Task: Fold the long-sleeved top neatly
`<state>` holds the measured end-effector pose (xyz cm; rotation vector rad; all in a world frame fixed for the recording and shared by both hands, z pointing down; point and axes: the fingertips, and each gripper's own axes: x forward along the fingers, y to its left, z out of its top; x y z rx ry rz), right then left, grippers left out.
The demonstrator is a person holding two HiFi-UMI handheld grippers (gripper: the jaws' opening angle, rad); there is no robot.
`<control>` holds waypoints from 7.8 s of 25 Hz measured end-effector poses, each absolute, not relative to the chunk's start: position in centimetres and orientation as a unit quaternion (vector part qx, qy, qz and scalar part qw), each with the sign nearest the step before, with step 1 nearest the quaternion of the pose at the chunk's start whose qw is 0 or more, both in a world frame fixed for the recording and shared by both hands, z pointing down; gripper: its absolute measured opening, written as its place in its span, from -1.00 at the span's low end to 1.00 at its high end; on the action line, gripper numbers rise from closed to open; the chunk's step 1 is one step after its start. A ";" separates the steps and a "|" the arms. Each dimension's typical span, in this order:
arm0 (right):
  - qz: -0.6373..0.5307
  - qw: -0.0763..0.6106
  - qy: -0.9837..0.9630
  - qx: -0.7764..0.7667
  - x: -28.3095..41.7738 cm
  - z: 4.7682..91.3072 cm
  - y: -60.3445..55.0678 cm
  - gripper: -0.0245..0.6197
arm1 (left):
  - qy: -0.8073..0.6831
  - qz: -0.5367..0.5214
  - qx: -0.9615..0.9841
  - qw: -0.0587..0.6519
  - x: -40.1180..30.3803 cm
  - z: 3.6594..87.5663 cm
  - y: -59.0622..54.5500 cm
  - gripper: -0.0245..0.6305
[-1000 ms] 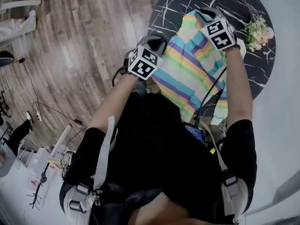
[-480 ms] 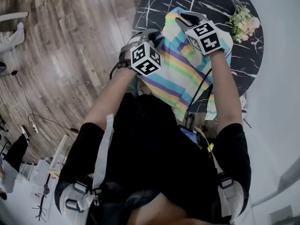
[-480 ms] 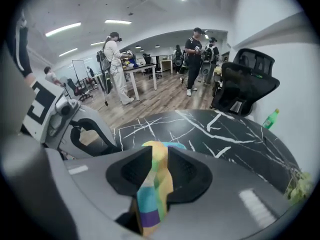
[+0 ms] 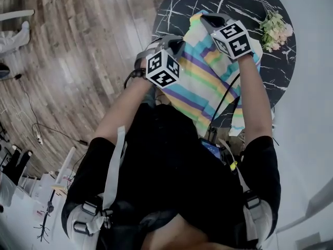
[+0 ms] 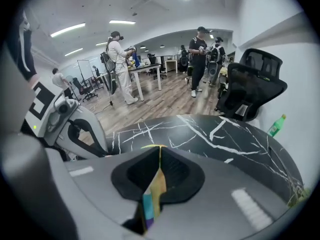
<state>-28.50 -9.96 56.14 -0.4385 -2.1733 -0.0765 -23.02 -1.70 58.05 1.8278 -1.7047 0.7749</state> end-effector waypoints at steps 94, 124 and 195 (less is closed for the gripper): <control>-0.069 0.390 -0.918 0.008 -22.9 55.5 -17.4 -0.40 | -0.659 0.099 0.631 0.398 -26.3 59.3 7.3 -0.59; 0.117 0.460 -0.858 0.195 17.8 61.0 -16.5 -0.42 | -0.480 0.176 0.759 0.403 5.1 57.0 -1.1 -0.64; 0.147 0.291 -0.941 0.089 8.2 43.7 -10.3 -0.82 | -0.478 0.205 0.775 0.359 7.0 53.5 -2.6 -0.61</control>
